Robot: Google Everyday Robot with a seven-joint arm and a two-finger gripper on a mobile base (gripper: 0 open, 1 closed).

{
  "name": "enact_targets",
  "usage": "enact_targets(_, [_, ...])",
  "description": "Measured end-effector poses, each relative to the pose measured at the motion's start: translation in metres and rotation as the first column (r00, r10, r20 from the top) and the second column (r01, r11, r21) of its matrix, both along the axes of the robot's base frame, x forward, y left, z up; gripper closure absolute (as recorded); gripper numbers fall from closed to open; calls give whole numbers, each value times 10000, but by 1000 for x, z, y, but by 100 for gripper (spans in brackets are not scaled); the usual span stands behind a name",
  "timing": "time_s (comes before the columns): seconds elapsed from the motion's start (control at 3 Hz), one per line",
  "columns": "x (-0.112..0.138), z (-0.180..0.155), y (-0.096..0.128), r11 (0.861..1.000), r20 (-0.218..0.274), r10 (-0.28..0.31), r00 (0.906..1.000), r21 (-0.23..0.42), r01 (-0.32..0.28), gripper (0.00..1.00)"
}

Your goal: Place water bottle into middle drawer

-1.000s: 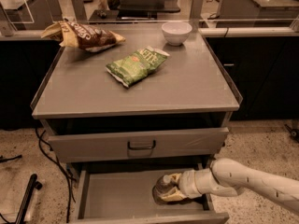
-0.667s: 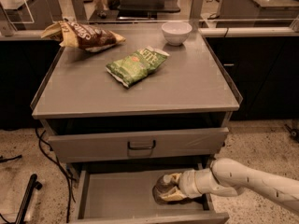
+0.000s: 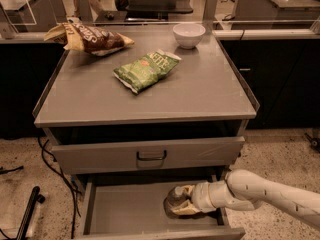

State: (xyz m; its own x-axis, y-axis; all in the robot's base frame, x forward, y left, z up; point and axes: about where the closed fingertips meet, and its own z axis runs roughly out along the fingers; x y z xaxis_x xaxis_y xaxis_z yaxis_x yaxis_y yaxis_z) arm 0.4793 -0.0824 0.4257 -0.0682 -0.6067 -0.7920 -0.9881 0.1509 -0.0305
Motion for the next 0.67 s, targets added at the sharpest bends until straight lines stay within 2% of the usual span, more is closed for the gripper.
enact_targets(0.33, [0, 0, 0, 10000, 0, 1, 10000, 0, -1, 12])
enact_targets(0.67, [0, 0, 1, 10000, -10, 18, 10000, 10, -18, 0])
